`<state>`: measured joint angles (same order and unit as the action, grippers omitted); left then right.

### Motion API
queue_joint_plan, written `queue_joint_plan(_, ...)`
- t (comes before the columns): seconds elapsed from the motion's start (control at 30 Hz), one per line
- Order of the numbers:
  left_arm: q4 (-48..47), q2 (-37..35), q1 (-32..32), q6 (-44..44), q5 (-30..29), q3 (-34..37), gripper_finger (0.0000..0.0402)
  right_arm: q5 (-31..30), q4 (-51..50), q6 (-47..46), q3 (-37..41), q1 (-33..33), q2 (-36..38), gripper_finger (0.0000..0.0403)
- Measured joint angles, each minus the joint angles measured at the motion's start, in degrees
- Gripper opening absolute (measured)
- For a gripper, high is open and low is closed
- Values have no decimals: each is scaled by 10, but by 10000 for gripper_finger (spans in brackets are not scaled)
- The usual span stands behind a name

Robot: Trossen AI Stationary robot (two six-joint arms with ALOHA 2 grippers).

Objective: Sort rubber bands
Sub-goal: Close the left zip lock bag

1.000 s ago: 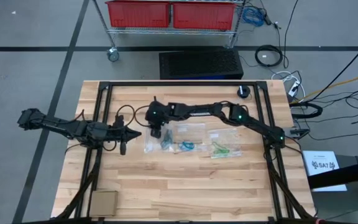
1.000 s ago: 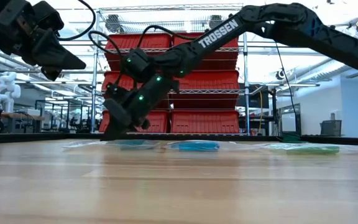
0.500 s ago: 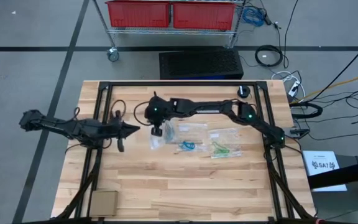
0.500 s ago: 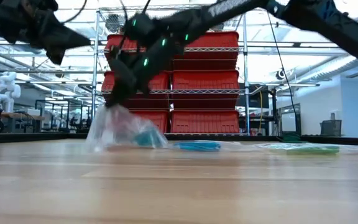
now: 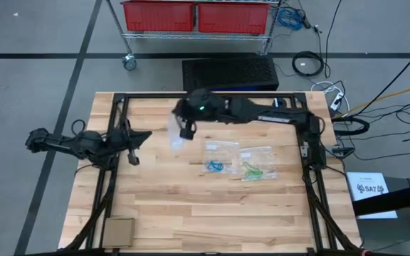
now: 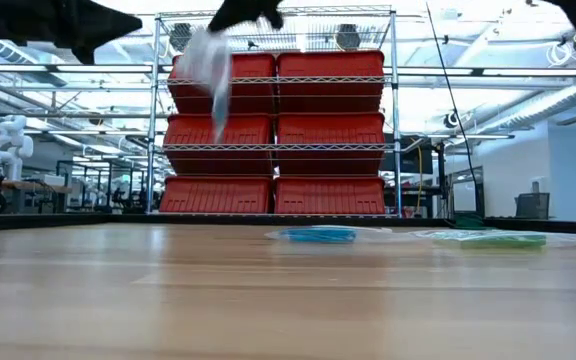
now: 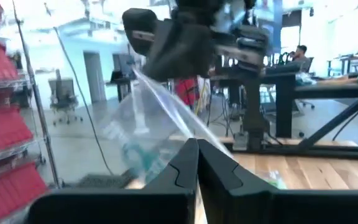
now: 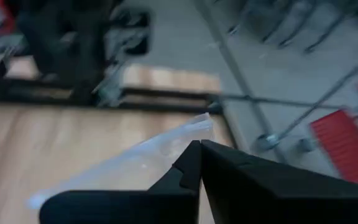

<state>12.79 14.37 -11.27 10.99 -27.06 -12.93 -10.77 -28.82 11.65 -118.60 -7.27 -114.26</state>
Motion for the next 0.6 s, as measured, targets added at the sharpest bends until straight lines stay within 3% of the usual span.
queue_joint_plan(0.27,11,34,0,14,21,0,134,-55,32,15,0,-1,42,0)
queue_joint_plan(0.43,64,104,1,14,-39,0,216,-56,67,27,0,-1,41,0)
queue_joint_plan(0.6,146,181,4,13,-74,0,261,-57,95,29,0,-1,41,0)
